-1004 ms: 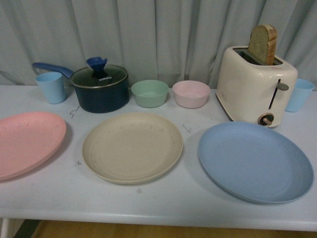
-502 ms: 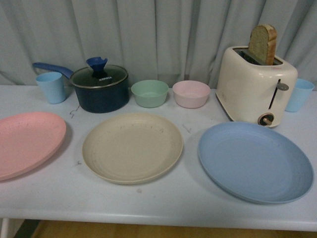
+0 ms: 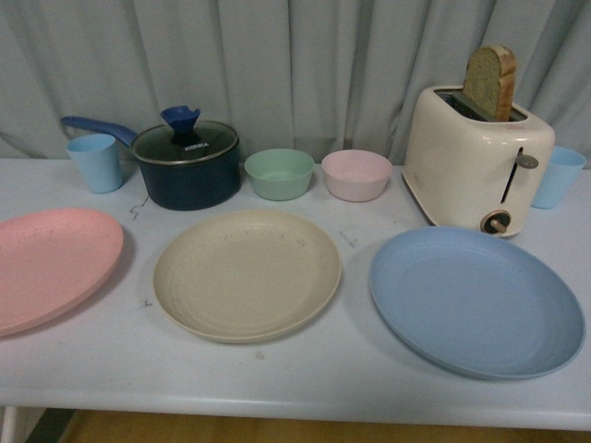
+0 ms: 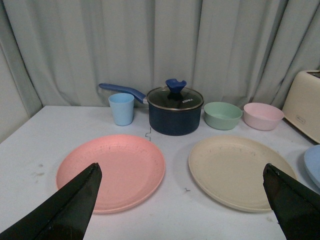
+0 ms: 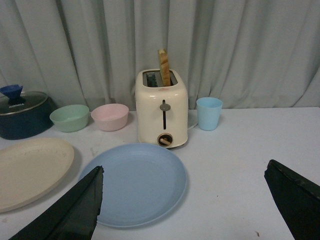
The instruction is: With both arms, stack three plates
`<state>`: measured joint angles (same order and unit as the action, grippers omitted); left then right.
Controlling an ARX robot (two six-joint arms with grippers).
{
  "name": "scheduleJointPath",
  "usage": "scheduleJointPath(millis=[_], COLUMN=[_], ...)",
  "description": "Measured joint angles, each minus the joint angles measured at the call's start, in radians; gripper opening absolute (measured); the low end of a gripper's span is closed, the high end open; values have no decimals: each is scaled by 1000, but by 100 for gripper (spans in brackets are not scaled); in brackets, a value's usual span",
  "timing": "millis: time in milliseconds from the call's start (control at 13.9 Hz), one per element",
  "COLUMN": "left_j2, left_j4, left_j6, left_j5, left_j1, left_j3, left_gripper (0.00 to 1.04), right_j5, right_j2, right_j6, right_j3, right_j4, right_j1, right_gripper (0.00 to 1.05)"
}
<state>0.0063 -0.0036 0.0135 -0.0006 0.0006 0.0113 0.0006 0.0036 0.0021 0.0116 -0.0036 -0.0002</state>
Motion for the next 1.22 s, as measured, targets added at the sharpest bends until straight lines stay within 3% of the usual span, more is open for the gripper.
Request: scheduleJointPath(millis=[1219], left_j2=[0], left_j4=[0], left_j6=[0], left_j5=[0], left_j1=[0], left_j3=[0], left_gripper=[98], right_j5=[0], right_j2=[0], right_j6=[0], right_j3=[0], right_j4=[0], right_j1=[0], right_gripper=[98])
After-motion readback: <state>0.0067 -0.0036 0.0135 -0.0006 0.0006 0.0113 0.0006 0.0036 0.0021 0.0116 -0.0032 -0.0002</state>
